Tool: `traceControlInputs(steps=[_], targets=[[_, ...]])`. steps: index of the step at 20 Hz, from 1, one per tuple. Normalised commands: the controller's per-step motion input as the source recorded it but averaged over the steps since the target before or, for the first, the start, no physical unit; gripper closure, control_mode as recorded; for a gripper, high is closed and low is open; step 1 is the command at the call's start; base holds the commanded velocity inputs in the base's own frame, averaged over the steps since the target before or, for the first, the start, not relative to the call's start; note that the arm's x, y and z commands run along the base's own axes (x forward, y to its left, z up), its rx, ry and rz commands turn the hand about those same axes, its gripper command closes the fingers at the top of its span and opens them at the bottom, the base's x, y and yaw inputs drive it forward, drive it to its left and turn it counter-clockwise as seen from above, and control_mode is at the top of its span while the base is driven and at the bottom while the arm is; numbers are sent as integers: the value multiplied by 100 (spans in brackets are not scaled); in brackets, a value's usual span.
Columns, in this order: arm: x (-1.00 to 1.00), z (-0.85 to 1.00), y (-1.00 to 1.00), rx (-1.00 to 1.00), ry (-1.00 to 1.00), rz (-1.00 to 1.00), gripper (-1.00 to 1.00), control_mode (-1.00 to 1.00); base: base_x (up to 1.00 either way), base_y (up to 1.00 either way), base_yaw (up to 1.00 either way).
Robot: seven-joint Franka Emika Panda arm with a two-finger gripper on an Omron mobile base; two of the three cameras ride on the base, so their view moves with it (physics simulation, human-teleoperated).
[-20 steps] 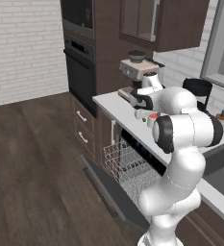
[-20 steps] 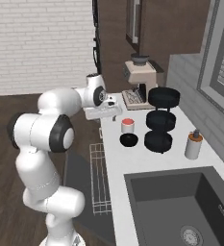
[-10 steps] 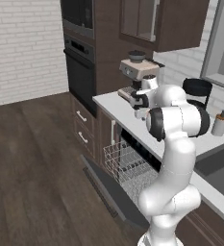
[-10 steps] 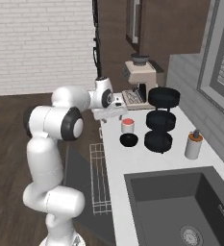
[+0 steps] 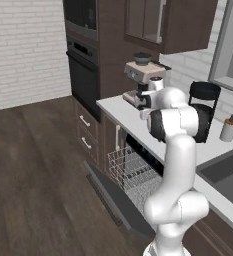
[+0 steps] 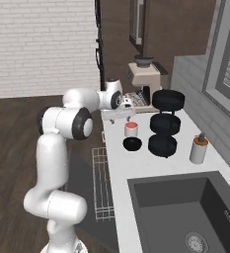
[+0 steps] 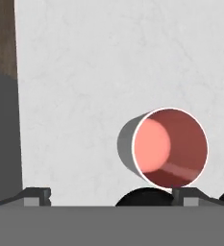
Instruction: Pick up the cup and bowl from the counter, place them in the dishwasher, and close the dishwasher door.
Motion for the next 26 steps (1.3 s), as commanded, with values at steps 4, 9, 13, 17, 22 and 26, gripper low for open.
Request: traceControlInputs(steps=[4,9,13,17,22,26], targets=[[30,-36,-26,25,0,2,-100,-100,0,0,0],[35,-31,-5,13,0,0,-100,-100,0,0,0],[44,-16,0,2,0,0,-100,-100,0,0,0],[38,-14,0,1,0,0,-100,-100,0,0,0],[7,-32,0,-1,8,0,-100,-100,0,0,0],[-24,-50,27,-10,33,0,100,-100,0,0,0]])
